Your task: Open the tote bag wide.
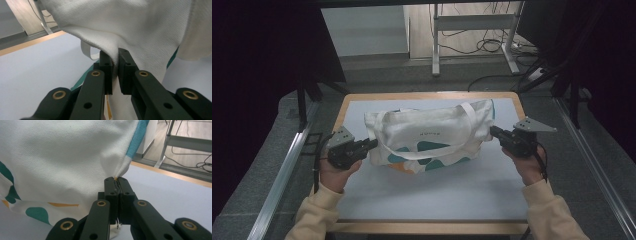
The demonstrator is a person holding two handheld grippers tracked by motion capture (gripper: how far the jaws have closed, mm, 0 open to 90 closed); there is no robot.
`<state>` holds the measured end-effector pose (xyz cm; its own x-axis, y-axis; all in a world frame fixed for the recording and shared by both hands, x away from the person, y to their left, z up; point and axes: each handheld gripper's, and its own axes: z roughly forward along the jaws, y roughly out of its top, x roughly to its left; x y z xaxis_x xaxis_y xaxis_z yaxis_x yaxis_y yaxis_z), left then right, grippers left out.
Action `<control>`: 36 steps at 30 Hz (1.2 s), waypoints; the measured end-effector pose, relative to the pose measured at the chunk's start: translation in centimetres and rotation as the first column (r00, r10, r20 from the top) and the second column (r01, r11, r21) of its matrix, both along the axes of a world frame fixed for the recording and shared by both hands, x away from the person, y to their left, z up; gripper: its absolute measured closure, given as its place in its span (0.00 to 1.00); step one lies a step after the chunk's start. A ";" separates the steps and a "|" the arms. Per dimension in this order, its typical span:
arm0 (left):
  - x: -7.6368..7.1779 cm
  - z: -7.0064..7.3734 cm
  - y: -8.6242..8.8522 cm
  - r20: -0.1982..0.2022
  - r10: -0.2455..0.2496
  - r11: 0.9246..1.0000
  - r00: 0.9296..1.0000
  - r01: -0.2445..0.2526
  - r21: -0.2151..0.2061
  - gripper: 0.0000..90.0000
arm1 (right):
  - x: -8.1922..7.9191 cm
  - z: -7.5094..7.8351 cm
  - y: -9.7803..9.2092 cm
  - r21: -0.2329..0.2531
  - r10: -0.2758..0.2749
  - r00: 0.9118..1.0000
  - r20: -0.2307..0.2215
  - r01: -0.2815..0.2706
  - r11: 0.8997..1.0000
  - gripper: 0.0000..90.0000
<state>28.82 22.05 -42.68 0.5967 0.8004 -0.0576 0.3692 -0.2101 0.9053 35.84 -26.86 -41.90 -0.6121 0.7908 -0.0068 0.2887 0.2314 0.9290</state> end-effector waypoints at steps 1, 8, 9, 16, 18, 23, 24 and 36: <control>-0.2 -0.1 0.0 0.001 -0.003 1.000 1.000 0.003 -0.001 0.92 | -0.2 -0.1 0.0 0.001 0.002 1.000 0.006 -0.002 1.000 0.96; -1.0 -1.5 -0.3 -0.011 -0.017 1.000 1.000 0.017 0.016 0.93 | -0.9 -1.7 -0.2 -0.026 0.021 1.000 -0.023 -0.021 0.999 0.96; -1.1 -1.8 -0.4 -0.017 -0.018 1.000 1.000 0.019 0.023 0.93 | -0.9 -2.1 -0.2 -0.032 0.020 0.999 -0.030 -0.021 0.999 0.96; -0.7 -3.2 -0.6 -0.051 -0.016 0.999 0.999 0.018 0.035 0.94 | -0.6 -3.9 0.2 -0.051 0.022 0.997 -0.073 -0.026 0.998 0.96; -0.7 -3.5 -0.6 -0.057 -0.018 0.999 0.998 0.020 0.037 0.94 | -0.6 -4.2 0.3 -0.056 0.022 0.997 -0.076 -0.026 0.998 0.96; -0.8 -4.3 -0.8 -0.072 -0.020 0.998 0.997 0.024 0.049 0.95 | -0.4 -5.2 0.5 -0.063 0.021 0.995 -0.101 -0.027 0.998 0.96; -0.8 -4.5 -0.8 -0.076 -0.021 0.998 0.997 0.026 0.054 0.95 | -0.4 -5.4 0.6 -0.065 0.021 0.994 -0.107 -0.028 0.997 0.96; -0.5 -5.8 -1.1 -0.113 -0.019 0.996 0.993 0.028 0.079 0.95 | 0.0 -7.3 1.0 -0.085 0.021 0.985 -0.171 -0.036 0.996 0.96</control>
<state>28.34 20.99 -48.52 0.6085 0.7912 -0.0612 0.4616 -0.2901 0.8383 35.84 -25.82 -49.18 -0.6324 0.7741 0.0304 0.4325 0.3201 0.8429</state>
